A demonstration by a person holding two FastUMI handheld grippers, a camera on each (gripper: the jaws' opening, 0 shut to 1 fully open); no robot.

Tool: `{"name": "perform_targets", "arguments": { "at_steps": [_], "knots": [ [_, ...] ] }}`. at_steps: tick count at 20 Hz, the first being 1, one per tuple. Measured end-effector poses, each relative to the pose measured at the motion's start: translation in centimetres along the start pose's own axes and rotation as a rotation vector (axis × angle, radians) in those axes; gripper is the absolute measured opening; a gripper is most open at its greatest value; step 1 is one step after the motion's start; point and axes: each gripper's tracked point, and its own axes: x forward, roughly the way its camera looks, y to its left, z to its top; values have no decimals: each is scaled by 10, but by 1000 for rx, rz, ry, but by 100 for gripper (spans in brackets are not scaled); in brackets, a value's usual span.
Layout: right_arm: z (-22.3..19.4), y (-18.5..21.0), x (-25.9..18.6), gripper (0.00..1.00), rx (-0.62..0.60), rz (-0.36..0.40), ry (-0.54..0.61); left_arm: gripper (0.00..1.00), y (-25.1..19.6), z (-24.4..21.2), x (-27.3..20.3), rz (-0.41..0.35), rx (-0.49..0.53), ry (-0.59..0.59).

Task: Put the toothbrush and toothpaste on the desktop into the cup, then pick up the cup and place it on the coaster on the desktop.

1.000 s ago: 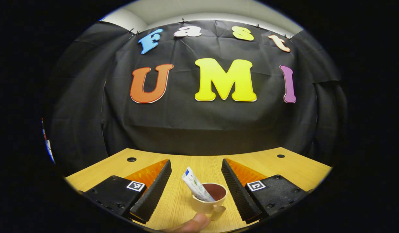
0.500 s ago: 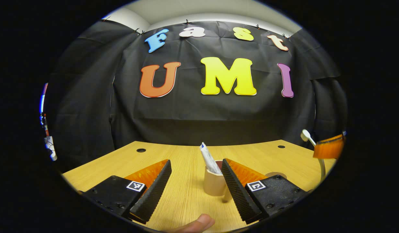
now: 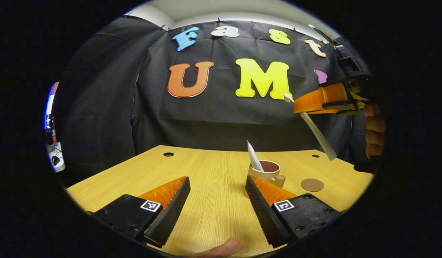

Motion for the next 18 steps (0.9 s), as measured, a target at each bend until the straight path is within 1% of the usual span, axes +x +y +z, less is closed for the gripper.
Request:
{"name": "perform_targets", "arguments": {
  "at_steps": [4,7,12,18],
  "knots": [
    [-3,7,30,0,6,-7,-5,98,-9,-13,-3,-31,-29,33],
    [-7,5,41,0,9,-9,3,98,-19,-11,-10,-58,-12,18],
    [-6,1,43,2,27,-27,-3,98,-27,-2,-13,-76,19,-34],
    [-3,-7,46,2,19,-35,-15,98,-33,-11,-12,-92,8,-6]
  ]
}}
